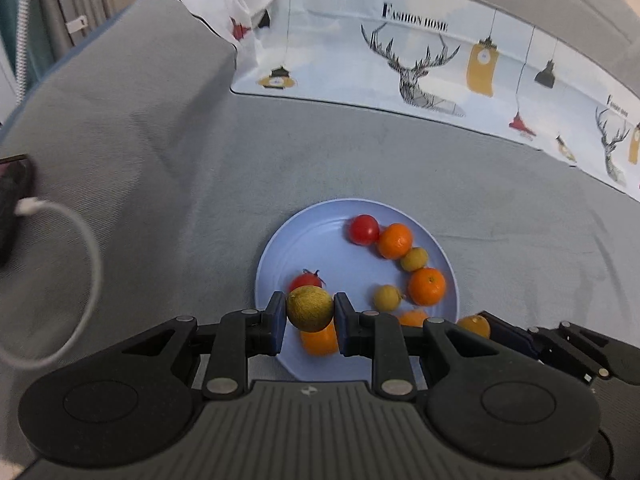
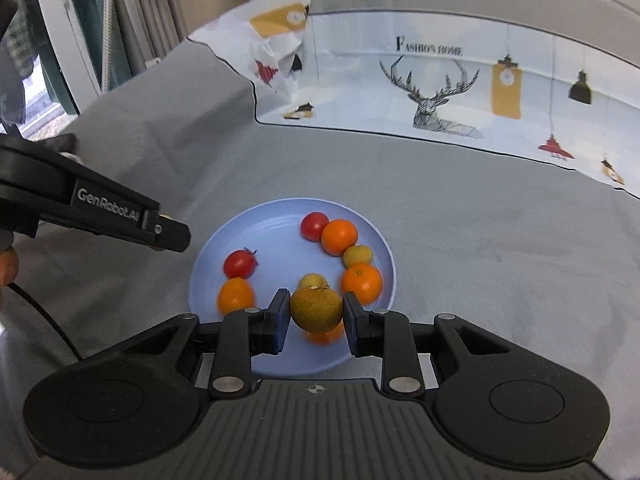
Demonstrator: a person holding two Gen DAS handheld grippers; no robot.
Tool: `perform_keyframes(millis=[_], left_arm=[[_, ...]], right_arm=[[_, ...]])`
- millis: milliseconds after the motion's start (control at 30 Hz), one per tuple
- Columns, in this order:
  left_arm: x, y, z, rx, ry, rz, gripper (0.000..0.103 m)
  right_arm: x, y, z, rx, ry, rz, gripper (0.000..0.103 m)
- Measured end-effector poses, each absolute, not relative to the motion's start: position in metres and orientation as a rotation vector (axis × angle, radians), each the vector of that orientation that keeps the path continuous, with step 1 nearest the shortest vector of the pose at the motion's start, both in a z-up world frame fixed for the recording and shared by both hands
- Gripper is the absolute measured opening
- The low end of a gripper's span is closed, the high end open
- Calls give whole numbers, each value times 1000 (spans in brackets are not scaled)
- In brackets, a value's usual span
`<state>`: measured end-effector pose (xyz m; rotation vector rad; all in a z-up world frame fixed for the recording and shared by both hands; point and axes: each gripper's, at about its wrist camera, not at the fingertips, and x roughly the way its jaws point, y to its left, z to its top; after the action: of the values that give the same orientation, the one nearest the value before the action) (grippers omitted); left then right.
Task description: Organize fruits
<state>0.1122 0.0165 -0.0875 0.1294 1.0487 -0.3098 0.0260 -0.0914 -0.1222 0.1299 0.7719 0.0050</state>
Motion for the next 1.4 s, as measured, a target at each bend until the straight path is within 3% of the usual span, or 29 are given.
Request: perform_keyframes(millis=[300,633,667,700,733,767,833,967,1200,1400], left_arm=[[143,0,-123,177,1100,-285,28],[145,-1,-126,198,1091,-266,28],[145,-1,-126,199,1084,-264,36],[146,-2,-125,204,1081,-268,66],[147,-2,-125,208,1085,-266,84],[147,0,-122,207,1084,-249,102],[143,6,-115,191,1061,-238,103],[120,20,-101,203,1060,-263,103],[45,49,-73,213,999,-266,103],[-15,61,-61,211,932,-291,103]], right_arm=[[69,-92,-147,91,816,17,30],[76,-93,-143,77,806,16,30],[77,-93,-143,77,807,17,30],[77,-93,-143,79,810,21,30],[78,-93,-143,83,815,26,34],[79,-93,-143,82,826,30,49],[75,-92,-140,82,841,29,69],[52,-85,-126,54,830,35,84],[-8,-71,-101,94,860,-25,94],[-84,-68,-87,155,756,-131,98]])
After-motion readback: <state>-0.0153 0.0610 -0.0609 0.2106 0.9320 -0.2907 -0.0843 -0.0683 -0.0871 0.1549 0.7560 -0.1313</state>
